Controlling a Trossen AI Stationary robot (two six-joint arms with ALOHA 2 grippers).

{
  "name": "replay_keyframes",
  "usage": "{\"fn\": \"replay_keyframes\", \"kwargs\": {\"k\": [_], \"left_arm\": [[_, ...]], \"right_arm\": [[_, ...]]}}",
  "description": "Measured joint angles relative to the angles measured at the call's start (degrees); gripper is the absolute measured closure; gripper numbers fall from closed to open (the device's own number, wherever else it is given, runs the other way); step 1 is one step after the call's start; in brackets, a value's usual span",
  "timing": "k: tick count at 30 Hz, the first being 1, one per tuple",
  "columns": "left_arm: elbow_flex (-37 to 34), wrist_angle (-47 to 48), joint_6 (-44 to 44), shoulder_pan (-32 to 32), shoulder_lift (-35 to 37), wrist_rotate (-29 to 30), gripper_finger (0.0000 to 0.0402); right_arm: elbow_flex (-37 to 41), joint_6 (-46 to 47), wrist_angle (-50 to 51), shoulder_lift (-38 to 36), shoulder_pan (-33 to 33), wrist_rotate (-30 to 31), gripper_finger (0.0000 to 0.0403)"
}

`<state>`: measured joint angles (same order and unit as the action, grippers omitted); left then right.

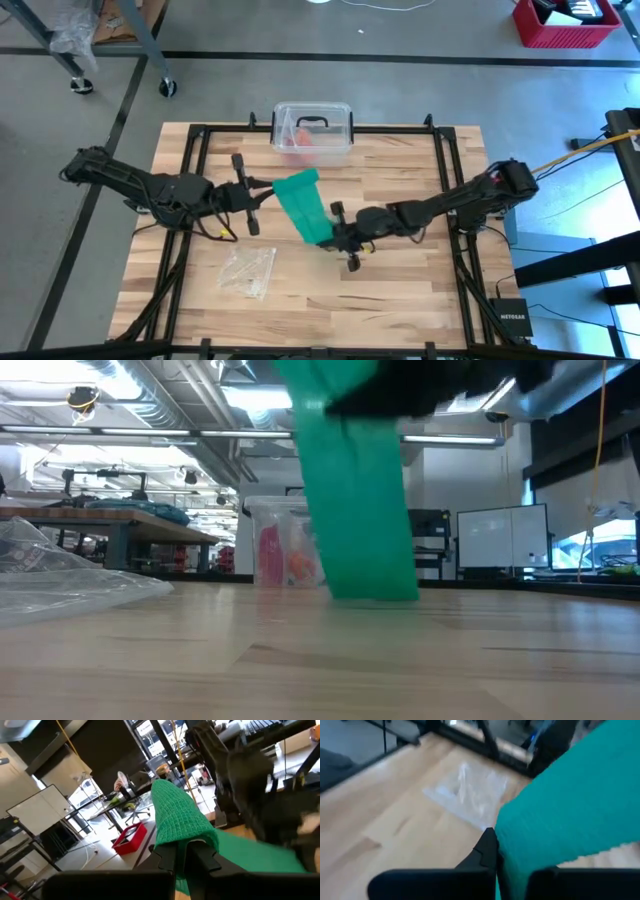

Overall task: Roll bandage
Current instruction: Roll the green bandage

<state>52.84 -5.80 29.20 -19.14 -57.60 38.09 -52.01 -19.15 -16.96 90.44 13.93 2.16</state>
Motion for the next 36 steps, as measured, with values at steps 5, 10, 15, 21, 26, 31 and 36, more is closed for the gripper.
{"fn": "replay_keyframes", "kwargs": {"k": [5, 10, 15, 21, 26, 31, 36], "left_arm": [[0.00, 0.02, -0.01, 0.00, 0.17, 0.09, 0.0391], [-0.01, 0.34, 0.13, 0.07, 0.17, 0.07, 0.0391], [-1.86, -1.87, 2.75, 0.40, 0.11, 0.04, 0.0391], [-2.60, -2.63, 2.53, 3.35, -2.17, 0.04, 0.0391], [-2.60, -2.39, 4.09, 5.50, -6.11, 0.02, 0.0391], [-2.60, -2.22, 7.99, 6.19, -10.10, -4.22, 0.0391], [-2.60, -2.60, 12.15, 6.14, -13.49, -8.09, 0.0391]], "right_arm": [[-0.48, -2.46, 0.59, -7.18, 3.96, 2.71, 0.0400], [-0.53, -4.66, -0.26, -13.27, 6.52, 3.93, 0.0400], [-1.06, -9.67, -3.44, -15.57, 8.08, 5.46, 0.0400], [-7.97, -12.99, 1.40, -14.22, 8.24, 5.37, 0.0400], [-15.12, -15.45, 7.48, -13.54, 8.22, 6.35, 0.0400], [-21.60, -16.25, 11.51, -13.50, 7.75, 11.21, 0.0400], [-26.29, -17.14, 13.02, -13.48, 4.85, 13.99, 0.0400]]}}
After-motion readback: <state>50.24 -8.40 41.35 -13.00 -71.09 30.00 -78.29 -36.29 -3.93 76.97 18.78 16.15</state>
